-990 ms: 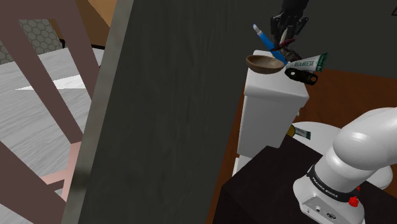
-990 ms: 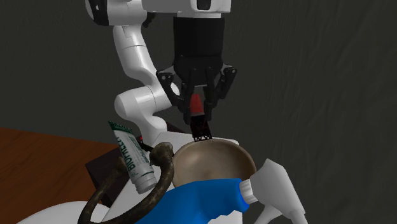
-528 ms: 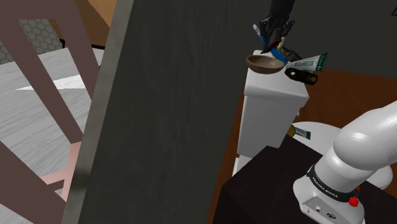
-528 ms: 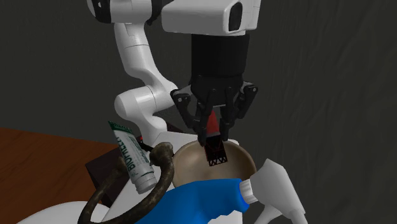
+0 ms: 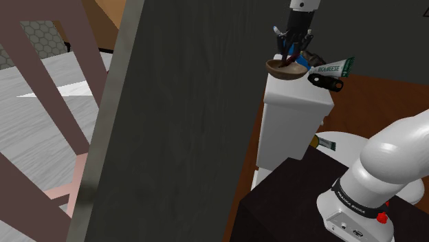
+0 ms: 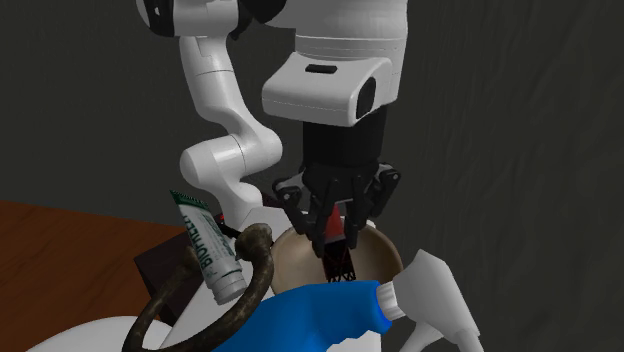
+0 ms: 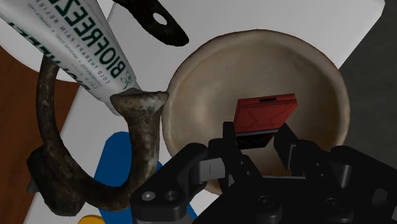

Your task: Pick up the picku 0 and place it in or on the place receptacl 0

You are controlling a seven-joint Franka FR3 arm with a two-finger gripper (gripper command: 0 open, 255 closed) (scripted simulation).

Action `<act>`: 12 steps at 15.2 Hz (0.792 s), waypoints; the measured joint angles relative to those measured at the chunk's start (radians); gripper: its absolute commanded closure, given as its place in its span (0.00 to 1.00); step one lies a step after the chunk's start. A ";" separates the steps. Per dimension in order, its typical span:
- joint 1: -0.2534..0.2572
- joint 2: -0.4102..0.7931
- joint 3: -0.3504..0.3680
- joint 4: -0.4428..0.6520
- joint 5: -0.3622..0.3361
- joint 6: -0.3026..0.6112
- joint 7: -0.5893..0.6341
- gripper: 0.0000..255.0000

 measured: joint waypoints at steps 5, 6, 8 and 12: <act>-0.001 -0.004 -0.001 -0.047 -0.001 0.045 0.001 1.00; -0.001 -0.004 -0.001 -0.048 -0.001 0.047 0.001 1.00; -0.001 -0.004 -0.001 -0.049 -0.001 0.047 0.001 1.00; -0.001 -0.003 -0.001 -0.050 -0.001 0.048 0.001 0.00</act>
